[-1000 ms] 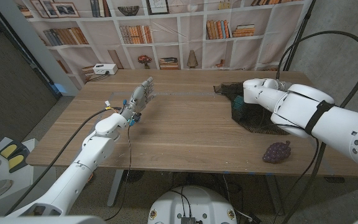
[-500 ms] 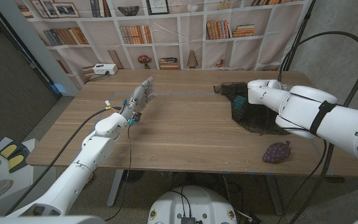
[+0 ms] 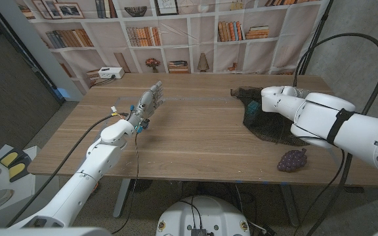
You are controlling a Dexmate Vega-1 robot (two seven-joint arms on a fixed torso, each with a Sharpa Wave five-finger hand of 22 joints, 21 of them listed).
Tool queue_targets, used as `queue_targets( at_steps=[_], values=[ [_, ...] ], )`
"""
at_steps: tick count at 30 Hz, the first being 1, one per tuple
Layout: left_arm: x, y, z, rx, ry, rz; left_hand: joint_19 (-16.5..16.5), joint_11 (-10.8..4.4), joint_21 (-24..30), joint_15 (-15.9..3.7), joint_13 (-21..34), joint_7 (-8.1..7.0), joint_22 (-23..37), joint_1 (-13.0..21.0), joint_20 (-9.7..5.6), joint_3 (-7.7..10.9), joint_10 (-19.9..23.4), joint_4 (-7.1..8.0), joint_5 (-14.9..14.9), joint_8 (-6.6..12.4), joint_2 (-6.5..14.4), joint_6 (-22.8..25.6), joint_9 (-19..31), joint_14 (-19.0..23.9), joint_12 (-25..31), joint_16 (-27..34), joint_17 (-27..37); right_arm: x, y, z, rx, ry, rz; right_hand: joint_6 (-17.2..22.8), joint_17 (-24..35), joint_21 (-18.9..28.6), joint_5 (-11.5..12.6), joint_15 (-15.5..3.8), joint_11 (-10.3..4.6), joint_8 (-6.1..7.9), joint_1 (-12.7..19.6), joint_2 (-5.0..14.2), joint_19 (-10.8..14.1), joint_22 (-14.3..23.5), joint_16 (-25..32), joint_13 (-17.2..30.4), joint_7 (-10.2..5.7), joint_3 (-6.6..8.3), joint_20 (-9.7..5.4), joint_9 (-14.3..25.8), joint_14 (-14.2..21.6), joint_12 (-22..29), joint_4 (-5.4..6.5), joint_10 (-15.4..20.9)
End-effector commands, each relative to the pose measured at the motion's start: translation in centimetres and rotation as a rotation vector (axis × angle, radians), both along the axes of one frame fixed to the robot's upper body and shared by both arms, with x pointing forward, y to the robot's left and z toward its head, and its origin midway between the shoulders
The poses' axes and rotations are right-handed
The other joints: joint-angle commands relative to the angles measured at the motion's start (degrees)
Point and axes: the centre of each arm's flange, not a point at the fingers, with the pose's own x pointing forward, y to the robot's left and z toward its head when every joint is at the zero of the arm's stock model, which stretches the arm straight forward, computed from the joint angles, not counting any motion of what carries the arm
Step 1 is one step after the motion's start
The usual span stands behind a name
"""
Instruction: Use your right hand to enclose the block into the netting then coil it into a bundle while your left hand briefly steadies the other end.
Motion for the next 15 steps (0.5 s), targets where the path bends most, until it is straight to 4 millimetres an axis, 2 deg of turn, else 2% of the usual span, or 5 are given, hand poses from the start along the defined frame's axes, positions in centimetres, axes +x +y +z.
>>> queue_targets(
  at_steps=[1,5,15],
  values=[
    [-0.2,0.0,-0.1,0.002,0.004,-0.002,-0.14,-0.10,0.32,-0.05,0.30,0.01,0.31,0.42,0.32,0.09,-4.87,-0.19,0.51,0.17,0.35,-3.31,0.09,-1.17,0.23,-0.15,0.25,-2.0,1.3,0.6,-0.140,-0.254,-0.150,3.53,0.88,0.77,0.01,-5.62,-0.08,1.23,1.77,1.15,0.79,0.15,0.64,1.04,-2.23,0.12,-0.22,0.93,0.97,1.09,-0.21,1.08],
    [-0.2,0.0,0.0,0.004,0.005,-0.005,-0.15,-0.04,0.32,-0.06,0.31,0.02,0.31,0.42,0.29,0.09,-4.92,-0.20,0.51,0.16,0.37,-3.33,0.09,-1.29,0.21,-0.20,0.25,-3.1,2.1,0.8,-0.185,-0.389,-0.197,3.42,1.17,0.99,-0.08,-5.68,-0.06,1.64,1.96,1.29,1.05,0.19,0.59,1.75,-2.18,0.10,-0.14,1.38,1.05,1.75,-0.11,1.29],
    [-0.3,-0.1,0.3,0.014,0.000,-0.009,-0.15,0.01,0.34,-0.05,0.30,0.07,0.32,0.44,0.27,0.08,-4.85,-0.22,0.52,0.16,0.46,-3.33,0.10,-1.22,0.25,-0.15,0.25,-6.2,4.3,1.3,-0.246,-0.734,-0.115,4.65,1.62,1.76,-0.11,-5.75,-0.02,3.00,2.37,1.15,2.32,0.23,0.76,3.44,-1.21,0.00,-0.08,2.07,2.79,3.60,-0.03,2.56]
  ],
)
